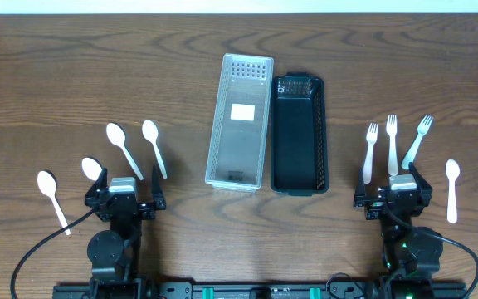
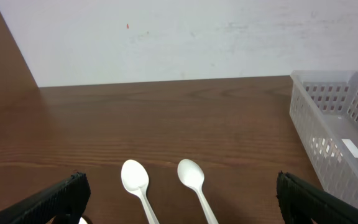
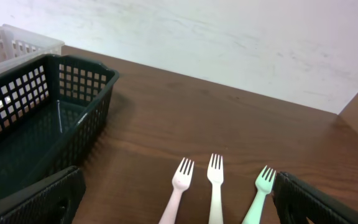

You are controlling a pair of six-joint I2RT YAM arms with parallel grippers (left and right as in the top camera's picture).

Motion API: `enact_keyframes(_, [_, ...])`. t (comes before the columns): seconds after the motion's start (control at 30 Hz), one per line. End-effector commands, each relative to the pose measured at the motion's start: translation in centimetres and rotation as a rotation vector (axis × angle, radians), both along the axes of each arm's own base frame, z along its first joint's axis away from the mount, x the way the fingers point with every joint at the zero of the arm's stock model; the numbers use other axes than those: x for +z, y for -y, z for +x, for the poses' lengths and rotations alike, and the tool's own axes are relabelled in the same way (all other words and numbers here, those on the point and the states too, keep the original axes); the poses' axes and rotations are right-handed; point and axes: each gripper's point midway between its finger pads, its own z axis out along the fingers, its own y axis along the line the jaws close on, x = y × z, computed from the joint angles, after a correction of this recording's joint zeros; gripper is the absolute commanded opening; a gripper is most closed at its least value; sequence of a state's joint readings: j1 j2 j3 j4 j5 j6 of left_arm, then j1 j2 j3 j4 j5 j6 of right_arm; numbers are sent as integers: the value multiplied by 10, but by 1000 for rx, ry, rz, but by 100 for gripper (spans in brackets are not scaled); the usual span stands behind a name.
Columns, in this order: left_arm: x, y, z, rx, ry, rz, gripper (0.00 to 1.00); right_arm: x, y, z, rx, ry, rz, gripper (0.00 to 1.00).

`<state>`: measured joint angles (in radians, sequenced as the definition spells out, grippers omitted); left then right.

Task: Pack container

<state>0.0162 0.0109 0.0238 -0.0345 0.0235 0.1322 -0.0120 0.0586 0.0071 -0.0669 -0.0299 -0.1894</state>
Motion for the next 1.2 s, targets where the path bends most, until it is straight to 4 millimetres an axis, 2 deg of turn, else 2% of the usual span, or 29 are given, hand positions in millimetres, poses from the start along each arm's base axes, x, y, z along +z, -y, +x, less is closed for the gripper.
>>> enact_keyframes(0.0, [-17, -1, -1, 7, -50, 13, 98, 0, 1, 0, -4, 1, -9, 99])
enact_keyframes(0.4, [-17, -1, -1, 6, -49, 13, 98, 1, 0, 0, 2, 7, 1, 99])
enact_keyframes(0.5, [-17, -3, -1, 13, -48, 14, 98, 5, -9, 0, 45, 16, 96, 99])
enact_keyframes(0.53, [-10, -3, 0, 13, -23, 13, 98, 6, -14, -1, 69, 17, 139, 99])
enact_keyframes(0.6, [-2, -1, 1, 11, 17, -68, 98, 7, -26, -2, 134, 8, 214, 99])
enact_keyframes(0.7, [-2, 9, -1, -30, -17, -170, 98, 9, -30, -3, 148, -6, 307, 99])
enact_keyframes(0.77, [-2, 20, -6, -86, -74, -208, 98, 18, -30, -2, 146, -5, 325, 99])
enact_keyframes(0.83, [1, 22, -9, -87, -129, -253, 98, 31, -30, -1, 145, -11, 325, 99])
enact_keyframes(0.97, [26, 23, -12, -73, -234, -274, 98, 57, -30, 10, 129, -114, 331, 99])
enact_keyframes(1.07, [46, 23, -6, -63, -313, -279, 98, 65, -30, 24, 110, -240, 334, 99])
enact_keyframes(1.17, [60, 23, 6, -47, -438, -285, 98, 65, -30, 41, 82, -409, 347, 99])
